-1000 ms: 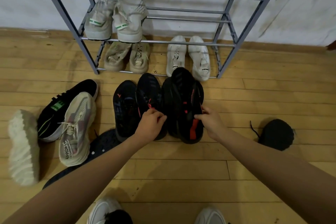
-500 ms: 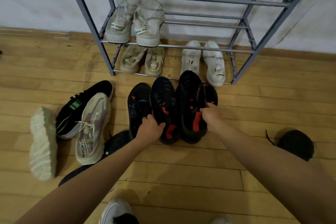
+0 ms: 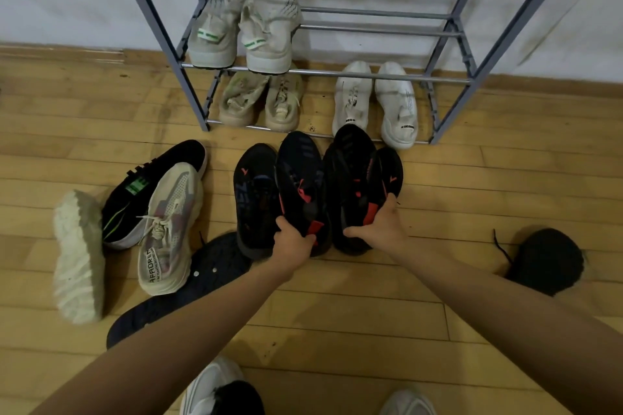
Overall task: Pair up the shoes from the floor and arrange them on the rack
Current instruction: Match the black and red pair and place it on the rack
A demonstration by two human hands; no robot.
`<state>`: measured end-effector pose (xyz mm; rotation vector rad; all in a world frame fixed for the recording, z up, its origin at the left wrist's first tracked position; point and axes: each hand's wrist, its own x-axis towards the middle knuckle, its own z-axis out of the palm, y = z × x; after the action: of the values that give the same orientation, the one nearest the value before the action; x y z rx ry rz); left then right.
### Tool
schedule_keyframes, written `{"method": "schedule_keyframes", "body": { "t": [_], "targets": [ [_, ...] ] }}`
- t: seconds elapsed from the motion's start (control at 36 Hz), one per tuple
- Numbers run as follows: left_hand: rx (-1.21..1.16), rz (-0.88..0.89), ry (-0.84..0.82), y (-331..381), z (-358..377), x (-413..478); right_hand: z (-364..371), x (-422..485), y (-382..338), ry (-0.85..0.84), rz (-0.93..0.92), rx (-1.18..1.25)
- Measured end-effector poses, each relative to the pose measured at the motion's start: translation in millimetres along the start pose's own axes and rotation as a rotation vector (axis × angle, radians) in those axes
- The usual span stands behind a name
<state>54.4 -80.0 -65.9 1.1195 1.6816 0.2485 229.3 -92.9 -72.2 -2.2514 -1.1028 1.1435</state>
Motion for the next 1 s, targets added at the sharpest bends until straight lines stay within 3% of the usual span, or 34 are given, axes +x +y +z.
{"method": "schedule_keyframes", "body": {
  "t": [0.11,0.31,0.5,1.0],
  "targets": [
    [-0.208,0.007,0.053,3.0,10.0,-6.1,2.9,-3.5,-2.2,0.022,-0.035,-0.01],
    [-0.341,0.071,0.11,11.8,1.7,-4.3,-4.8,-8.4,2.7,0.091,-0.038,-0.001],
    [-0.608,0.063,0.147,11.2,-17.9,-11.2,-20.1,-28.2,9.6,0.139,-0.167,0.05],
    [-0.69,0.438,0.116,39.4,-43.4,-80.5,-69.7,-93.6,-28.1,0.346,-0.327,0.202]
  ]
}}
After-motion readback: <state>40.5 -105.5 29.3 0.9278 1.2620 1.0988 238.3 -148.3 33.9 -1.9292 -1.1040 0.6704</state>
